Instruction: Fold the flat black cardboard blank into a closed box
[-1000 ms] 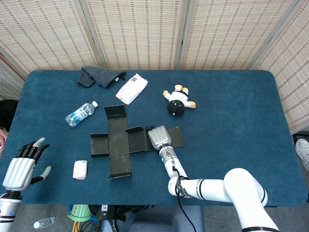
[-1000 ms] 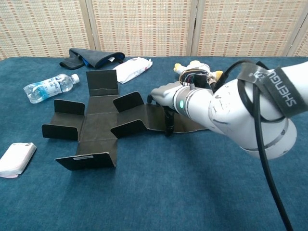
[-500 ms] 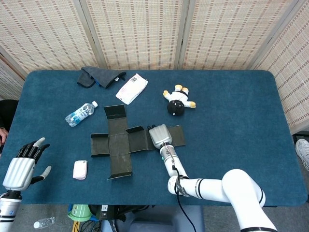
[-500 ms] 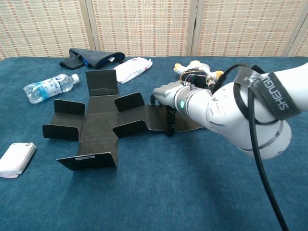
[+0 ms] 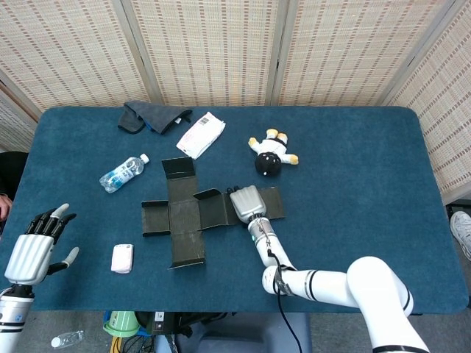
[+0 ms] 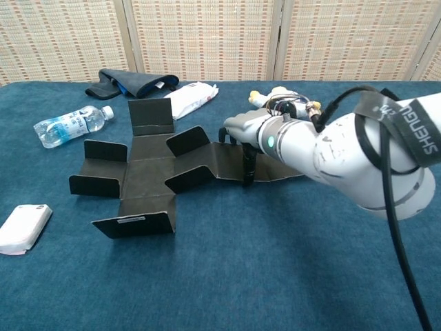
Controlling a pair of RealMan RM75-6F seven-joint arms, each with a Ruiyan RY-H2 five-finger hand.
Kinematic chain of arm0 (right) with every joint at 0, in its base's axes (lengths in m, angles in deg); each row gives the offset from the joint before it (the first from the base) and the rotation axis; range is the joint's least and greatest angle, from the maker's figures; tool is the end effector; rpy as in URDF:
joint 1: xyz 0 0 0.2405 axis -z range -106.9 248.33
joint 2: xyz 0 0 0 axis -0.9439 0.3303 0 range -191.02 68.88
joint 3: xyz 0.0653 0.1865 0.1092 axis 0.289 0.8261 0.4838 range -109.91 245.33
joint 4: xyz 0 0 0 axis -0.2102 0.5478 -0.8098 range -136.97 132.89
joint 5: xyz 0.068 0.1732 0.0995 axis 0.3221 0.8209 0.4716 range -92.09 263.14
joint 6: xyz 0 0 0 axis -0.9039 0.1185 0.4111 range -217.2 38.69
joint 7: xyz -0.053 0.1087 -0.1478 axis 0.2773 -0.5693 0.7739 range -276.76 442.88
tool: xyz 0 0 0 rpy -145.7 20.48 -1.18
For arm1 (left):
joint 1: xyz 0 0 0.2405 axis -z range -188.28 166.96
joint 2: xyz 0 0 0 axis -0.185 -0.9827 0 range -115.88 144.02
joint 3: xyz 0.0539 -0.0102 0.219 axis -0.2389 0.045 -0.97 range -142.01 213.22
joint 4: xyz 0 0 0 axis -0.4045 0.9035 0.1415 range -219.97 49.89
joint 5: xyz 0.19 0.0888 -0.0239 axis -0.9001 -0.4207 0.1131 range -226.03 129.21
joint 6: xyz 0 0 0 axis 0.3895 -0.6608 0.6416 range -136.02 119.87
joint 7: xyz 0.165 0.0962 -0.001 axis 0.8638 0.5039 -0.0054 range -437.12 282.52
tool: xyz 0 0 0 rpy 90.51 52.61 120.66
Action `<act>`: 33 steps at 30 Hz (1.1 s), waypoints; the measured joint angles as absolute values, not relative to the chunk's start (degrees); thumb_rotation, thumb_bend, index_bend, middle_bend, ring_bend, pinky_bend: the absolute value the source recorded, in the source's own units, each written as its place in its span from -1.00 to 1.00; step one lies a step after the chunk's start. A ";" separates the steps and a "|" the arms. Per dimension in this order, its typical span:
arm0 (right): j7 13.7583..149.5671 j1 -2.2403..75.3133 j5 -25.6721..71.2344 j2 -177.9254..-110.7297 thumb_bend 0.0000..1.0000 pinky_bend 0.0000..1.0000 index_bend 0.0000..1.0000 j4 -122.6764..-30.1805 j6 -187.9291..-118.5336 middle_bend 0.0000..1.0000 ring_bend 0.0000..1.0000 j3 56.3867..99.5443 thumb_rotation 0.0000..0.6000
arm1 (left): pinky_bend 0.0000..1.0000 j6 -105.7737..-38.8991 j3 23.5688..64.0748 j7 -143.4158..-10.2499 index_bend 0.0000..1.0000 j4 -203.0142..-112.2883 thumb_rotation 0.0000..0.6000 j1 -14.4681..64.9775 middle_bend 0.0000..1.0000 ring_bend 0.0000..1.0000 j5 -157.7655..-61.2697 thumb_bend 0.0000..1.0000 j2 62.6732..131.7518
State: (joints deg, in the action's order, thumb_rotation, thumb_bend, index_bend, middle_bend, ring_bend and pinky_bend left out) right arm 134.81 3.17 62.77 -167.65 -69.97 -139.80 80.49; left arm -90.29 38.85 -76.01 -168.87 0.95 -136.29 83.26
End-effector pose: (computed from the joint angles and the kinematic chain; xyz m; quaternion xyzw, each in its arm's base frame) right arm -0.0446 -0.4024 -0.1236 0.7930 -0.3433 0.2171 0.4539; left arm -0.2737 0.2625 0.1231 -0.6446 -0.3319 -0.3911 0.5669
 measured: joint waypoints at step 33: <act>117.27 10.97 44.69 -160.14 -0.96 1.00 -0.50 -74.53 -136.11 -0.42 0.64 78.17 1.00 | 0.49 -74.87 38.63 -89.34 -1.00 -148.02 1.00 19.48 -1.00 0.15 -143.39 -0.69 96.30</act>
